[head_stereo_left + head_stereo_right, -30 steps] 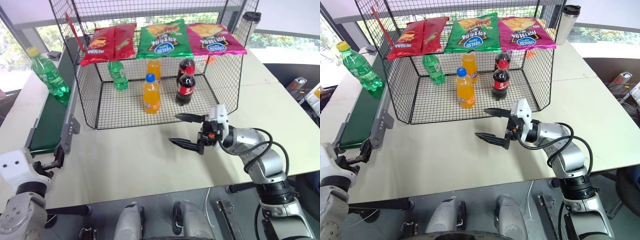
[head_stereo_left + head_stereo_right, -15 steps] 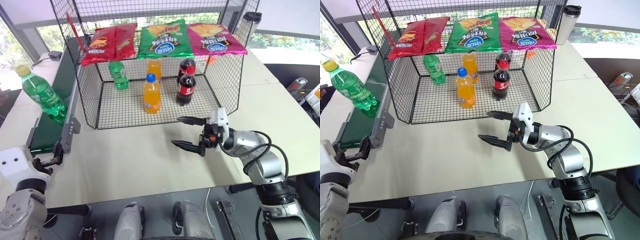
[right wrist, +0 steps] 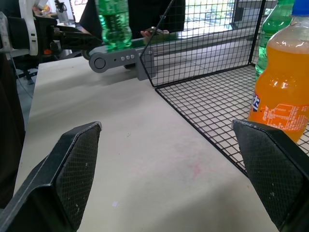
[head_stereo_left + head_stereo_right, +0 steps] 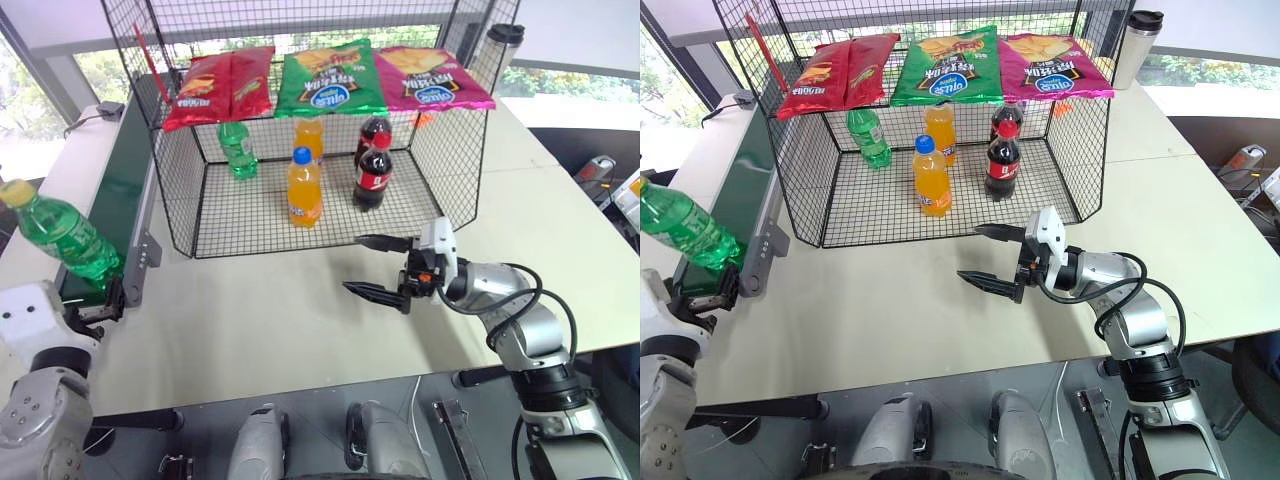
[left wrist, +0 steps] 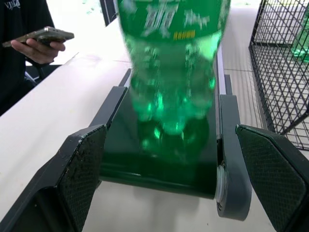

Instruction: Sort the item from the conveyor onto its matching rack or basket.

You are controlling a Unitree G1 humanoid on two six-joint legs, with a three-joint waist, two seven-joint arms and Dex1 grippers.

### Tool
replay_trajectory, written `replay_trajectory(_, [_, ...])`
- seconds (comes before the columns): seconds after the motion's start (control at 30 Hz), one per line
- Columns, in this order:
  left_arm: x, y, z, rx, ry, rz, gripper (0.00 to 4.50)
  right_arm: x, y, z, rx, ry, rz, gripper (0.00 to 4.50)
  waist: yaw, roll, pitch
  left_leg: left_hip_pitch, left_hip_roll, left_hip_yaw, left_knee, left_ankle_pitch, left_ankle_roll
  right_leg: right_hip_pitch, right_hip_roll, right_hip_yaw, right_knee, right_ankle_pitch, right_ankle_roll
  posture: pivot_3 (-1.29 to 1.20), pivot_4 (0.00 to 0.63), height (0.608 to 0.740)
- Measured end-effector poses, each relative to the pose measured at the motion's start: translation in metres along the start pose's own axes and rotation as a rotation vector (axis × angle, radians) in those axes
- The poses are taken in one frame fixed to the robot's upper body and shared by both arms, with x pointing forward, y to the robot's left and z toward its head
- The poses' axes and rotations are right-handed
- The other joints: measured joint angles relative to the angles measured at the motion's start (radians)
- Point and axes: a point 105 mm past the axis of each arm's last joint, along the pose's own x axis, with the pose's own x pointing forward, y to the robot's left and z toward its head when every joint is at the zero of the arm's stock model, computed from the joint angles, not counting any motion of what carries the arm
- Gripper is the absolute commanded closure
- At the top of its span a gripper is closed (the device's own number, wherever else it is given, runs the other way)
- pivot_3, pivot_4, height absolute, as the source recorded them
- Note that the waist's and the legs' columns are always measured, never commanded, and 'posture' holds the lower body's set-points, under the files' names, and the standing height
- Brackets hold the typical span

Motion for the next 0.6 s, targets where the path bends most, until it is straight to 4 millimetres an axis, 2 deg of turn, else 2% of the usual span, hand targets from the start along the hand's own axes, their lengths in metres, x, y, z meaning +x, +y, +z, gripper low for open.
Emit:
replay_trajectory(0.3, [0.009,-0.002,0.012,-0.002,-0.047,-0.005,0.05,0.0,-0.001,0.0,0.001,0.001,-0.007,0.0,0.0,0.0,0.0,0.0,0.0,0.0,0.0,0.0,0.0,0.0,0.0,0.0,0.0,0.001,0.001,0.0,0.15,0.74])
replay_trajectory(0.33, [0.009,-0.002,0.013,-0.002,-0.048,-0.004,0.56,0.0,-0.001,0.0,0.001,0.001,-0.009,0.0,0.001,0.0,0.0,0.0,0.0,0.0,0.0,0.0,0.0,0.0,0.0,0.0,0.0,0.001,0.001,0.0,0.15,0.74])
replay_trajectory(0.37, [0.009,-0.002,0.013,-0.002,-0.051,-0.002,0.82,0.0,-0.001,0.0,0.001,0.001,-0.011,0.0,0.001,0.0,0.0,0.0,0.0,0.0,0.0,0.0,0.0,0.0,0.0,0.0,0.0,0.001,0.001,0.0,0.15,0.74])
replay_trajectory(0.43, [0.008,-0.002,0.013,-0.006,-0.054,-0.005,1.65,0.0,-0.001,0.0,0.002,0.002,-0.013,0.0,0.001,0.0,0.0,0.0,0.0,0.0,0.0,0.0,0.0,0.0,0.0,0.0,0.0,0.001,0.001,0.0,0.15,0.74])
replay_trajectory(0.47, [0.008,-0.002,0.012,-0.009,-0.057,-0.006,1.76,0.0,-0.001,0.0,0.003,0.002,-0.013,0.0,0.001,0.0,0.0,0.0,0.0,0.0,0.0,0.0,0.0,0.0,0.0,0.0,0.0,0.001,0.001,0.0,0.15,0.74])
replay_trajectory(0.6, [0.007,-0.002,0.011,-0.021,-0.06,-0.017,1.76,0.0,-0.002,0.0,0.005,0.004,-0.016,0.0,0.002,0.0,0.0,0.0,0.0,0.0,0.0,0.0,0.0,0.0,0.0,0.0,0.0,0.0,0.0,0.0,0.15,0.74])
